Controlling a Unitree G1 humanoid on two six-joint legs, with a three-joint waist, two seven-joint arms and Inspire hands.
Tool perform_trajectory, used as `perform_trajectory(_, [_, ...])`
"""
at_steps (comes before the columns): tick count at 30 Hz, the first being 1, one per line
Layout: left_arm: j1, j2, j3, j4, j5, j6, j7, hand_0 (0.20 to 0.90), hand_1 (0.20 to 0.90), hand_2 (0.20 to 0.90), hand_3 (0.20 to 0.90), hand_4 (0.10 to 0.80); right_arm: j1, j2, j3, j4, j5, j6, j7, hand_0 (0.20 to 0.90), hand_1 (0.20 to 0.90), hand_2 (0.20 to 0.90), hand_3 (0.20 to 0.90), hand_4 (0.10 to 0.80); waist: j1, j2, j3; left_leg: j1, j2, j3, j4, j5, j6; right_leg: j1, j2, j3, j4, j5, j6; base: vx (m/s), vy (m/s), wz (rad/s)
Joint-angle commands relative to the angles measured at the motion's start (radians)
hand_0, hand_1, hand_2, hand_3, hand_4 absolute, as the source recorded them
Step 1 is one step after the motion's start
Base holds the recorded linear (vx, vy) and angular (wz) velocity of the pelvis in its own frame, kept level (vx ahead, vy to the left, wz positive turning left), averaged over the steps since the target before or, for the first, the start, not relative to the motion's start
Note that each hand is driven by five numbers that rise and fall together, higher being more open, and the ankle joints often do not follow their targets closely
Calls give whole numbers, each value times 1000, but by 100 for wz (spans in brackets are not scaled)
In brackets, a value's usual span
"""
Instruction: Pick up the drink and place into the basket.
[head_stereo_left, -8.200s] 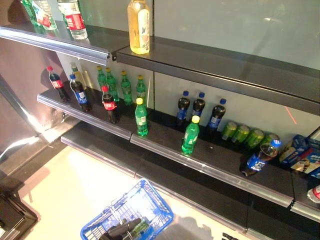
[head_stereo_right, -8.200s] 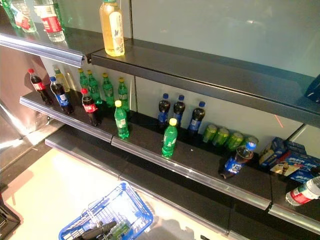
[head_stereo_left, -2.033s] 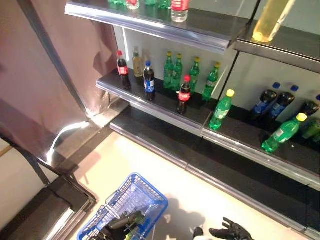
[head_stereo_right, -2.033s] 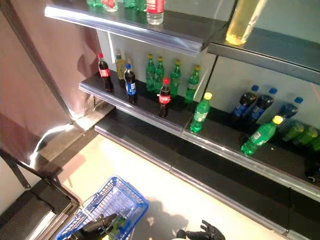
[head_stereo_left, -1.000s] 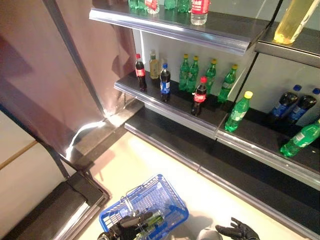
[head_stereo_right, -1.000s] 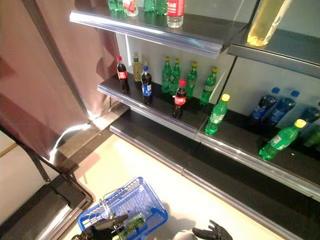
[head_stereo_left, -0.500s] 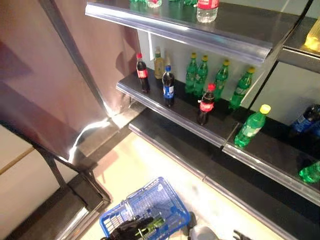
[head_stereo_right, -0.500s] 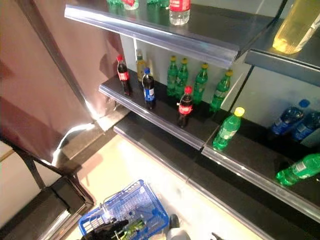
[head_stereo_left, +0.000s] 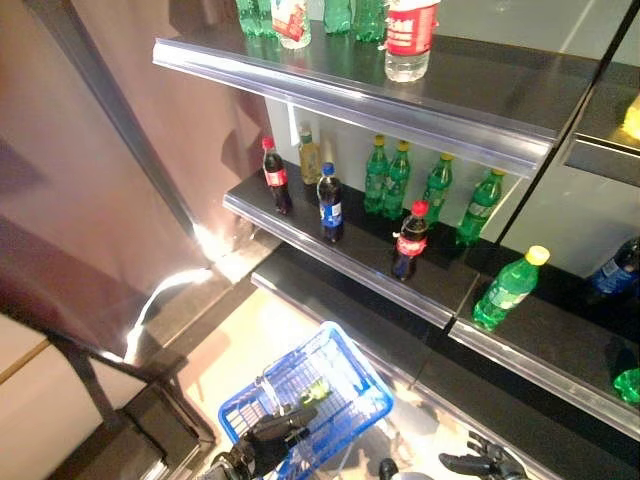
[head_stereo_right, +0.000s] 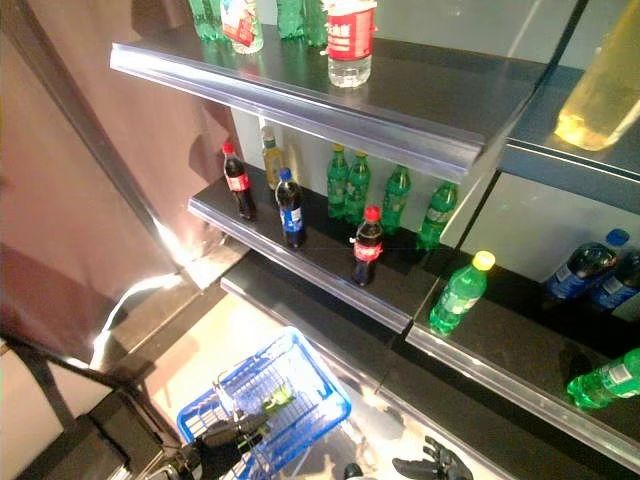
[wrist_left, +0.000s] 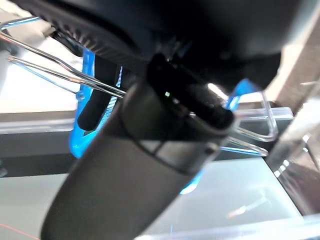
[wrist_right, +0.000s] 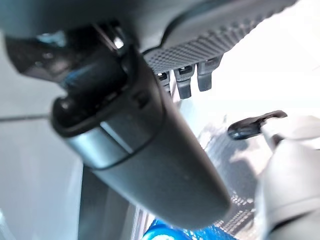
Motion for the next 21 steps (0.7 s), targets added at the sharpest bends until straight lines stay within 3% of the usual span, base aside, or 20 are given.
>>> perform_trajectory(1, [-30,46,27,-43,-71,-18,-83,300,300,300,200,100,-36,-17,0,1,0,-39,18,900,900,900,900,800,17,-15,-19,22,0,-1,0,-39,-14,-67,-45,3,65,28,64,30,29,-9])
perform_trajectory(9, [2,51,40,-13,-76,-45,-101,300,300,300,200,100,-42,-2,9,0,-23,-18,6,900,900,900,900,800,24,-25,-37,31,6,37,0,-47,-1,-47,-47,-5,54,24,66,17,51,-8])
perform_trajectory(10, [7,51,45,-16,-78,-43,-101,300,300,300,200,100,-40,-4,16,-7,-32,-17,12,900,900,900,900,800,33,-30,-36,37,3,24,0,-43,-3,-42,-46,6,50,27,66,-38,105,-13])
perform_trajectory(12, [11,43,57,-38,-86,-42,-98,300,300,300,200,100,-61,-19,42,-41,-47,-2,26,900,900,900,900,800,72,-56,-25,6,-38,-90,92,-87,5,-38,-53,58,34,41,57,-114,145,-35])
perform_trajectory(13, [7,37,62,-44,-84,-39,-97,300,300,300,200,100,-79,-25,51,-53,-23,7,13,900,900,900,900,800,79,-69,-16,-19,-48,-94,164,-123,8,-46,-62,84,41,44,58,-173,172,-56])
perform_trajectory(14, [-2,33,60,-46,-77,-36,-95,300,300,300,200,100,-92,-29,49,-60,7,8,0,900,900,900,900,800,77,-81,-7,-45,-39,-61,246,-144,5,-55,-72,93,51,46,56,-245,217,-65])
perform_trajectory(15, [-22,30,54,-39,-62,-35,-97,300,300,300,200,100,-106,-34,41,-70,28,14,-10,900,900,900,900,800,84,-94,2,-100,-42,-88,333,-158,-2,-70,-78,109,66,49,54,-248,267,-69])
perform_trajectory(16, [-43,26,44,-28,-49,-31,-88,300,300,300,200,100,-118,-37,51,-75,45,16,-37,900,900,900,900,800,79,-96,10,-101,-54,-65,330,-191,16,-91,-85,104,75,56,60,-238,308,-62])
perform_trajectory(17, [-61,26,37,-10,-54,-35,-71,300,300,300,200,100,-114,-26,40,-73,48,-4,-46,900,900,900,900,800,68,-97,11,-84,-63,-41,288,-188,29,-126,-110,104,76,103,86,-191,252,-58])
perform_trajectory(18, [-70,35,35,-3,-63,-40,-69,300,300,300,200,100,-107,-21,24,-69,61,-19,-34,900,900,900,900,800,66,-100,17,-77,-74,-39,277,-192,29,-161,-136,90,68,160,105,-158,143,-64])
perform_trajectory(19, [-74,44,40,1,-71,-39,-71,300,300,300,200,100,-101,-19,15,-63,68,-26,-27,900,900,900,900,800,63,-98,25,-62,-68,-28,265,-193,27,-180,-136,71,71,176,114,-195,93,-96])
perform_trajectory(20, [-65,62,57,0,-86,-38,-62,300,300,300,200,100,-84,-15,-8,-48,39,-28,-14,900,900,900,900,800,62,-91,34,-22,-58,-5,214,-186,19,-210,-153,19,62,216,134,-163,66,-116])
perform_trajectory(21, [-63,70,57,-1,-95,-35,-56,300,300,300,200,100,-76,-11,-15,-38,26,-34,-9,900,900,900,900,800,61,-89,35,-14,-56,-5,199,-180,21,-217,-159,25,79,222,137,-252,7,-119])
